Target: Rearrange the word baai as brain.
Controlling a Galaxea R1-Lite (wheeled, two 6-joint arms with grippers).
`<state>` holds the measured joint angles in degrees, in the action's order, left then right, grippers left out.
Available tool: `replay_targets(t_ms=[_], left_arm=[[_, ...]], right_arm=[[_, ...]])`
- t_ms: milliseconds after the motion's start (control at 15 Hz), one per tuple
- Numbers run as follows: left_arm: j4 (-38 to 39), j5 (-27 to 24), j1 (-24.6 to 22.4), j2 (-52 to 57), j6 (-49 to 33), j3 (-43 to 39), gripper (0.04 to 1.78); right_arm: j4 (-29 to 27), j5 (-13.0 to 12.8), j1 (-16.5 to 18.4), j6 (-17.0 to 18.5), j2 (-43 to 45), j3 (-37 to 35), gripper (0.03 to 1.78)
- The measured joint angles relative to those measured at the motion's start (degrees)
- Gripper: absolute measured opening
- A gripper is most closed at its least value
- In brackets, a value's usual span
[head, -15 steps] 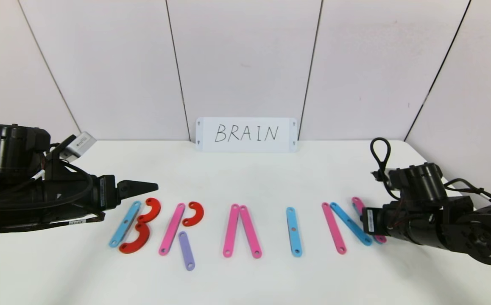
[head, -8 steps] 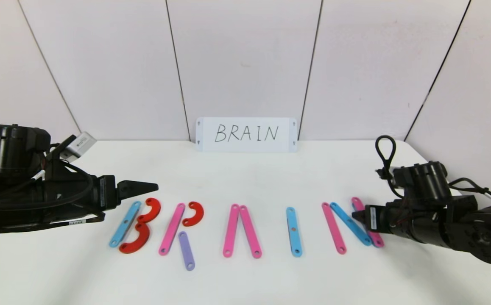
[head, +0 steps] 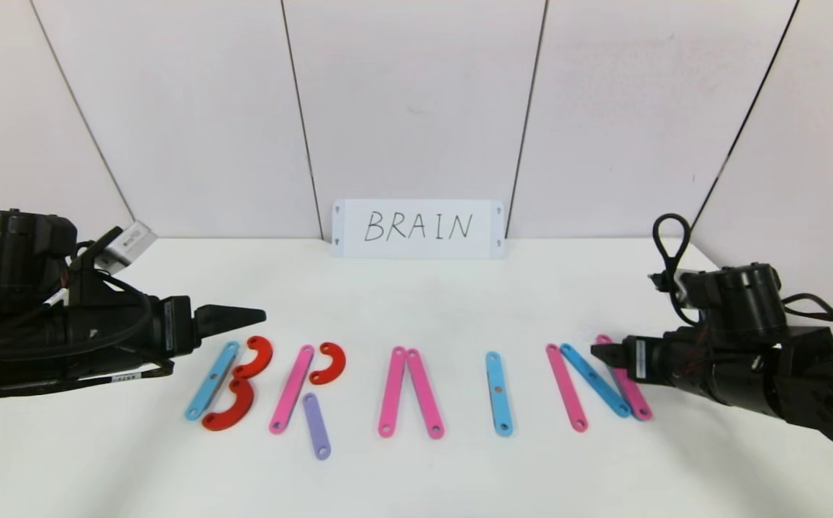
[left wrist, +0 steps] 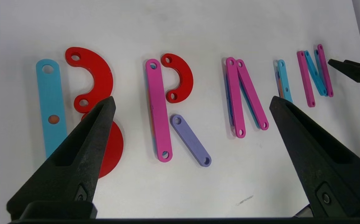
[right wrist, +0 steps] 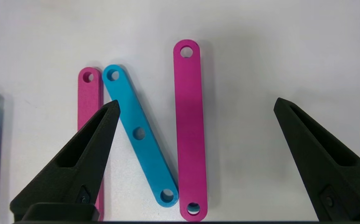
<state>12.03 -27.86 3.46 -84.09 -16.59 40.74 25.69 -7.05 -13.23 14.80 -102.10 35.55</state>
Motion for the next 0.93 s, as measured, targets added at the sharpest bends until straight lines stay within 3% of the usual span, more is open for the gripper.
replay_targets(t_ms=[200,400,600,933], left_arm=[[-0.22,0.11,-0.02,4.16,0.15,-0.89,1.74],[-0.46,0.1,-0.02,11.43,3.5,-3.45,1.74],[-2.76,0.29,-0.16,18.03,4.83,-4.36,1.74],[-12.93,0.4,-0.22,31.21,8.13,-4.25,1.74]], right_arm=[[-1.16,0.27,-0.02,-1.9,5.41,-0.77,1.73],[-5.74,1.16,-0.07,-3.69,13.75,-1.54,1.73],[-13.07,2.94,-0.27,-4.13,24.21,-1.67,1.73],[-27.33,2.95,-0.27,-5.6,44.24,-1.51,1.73]])
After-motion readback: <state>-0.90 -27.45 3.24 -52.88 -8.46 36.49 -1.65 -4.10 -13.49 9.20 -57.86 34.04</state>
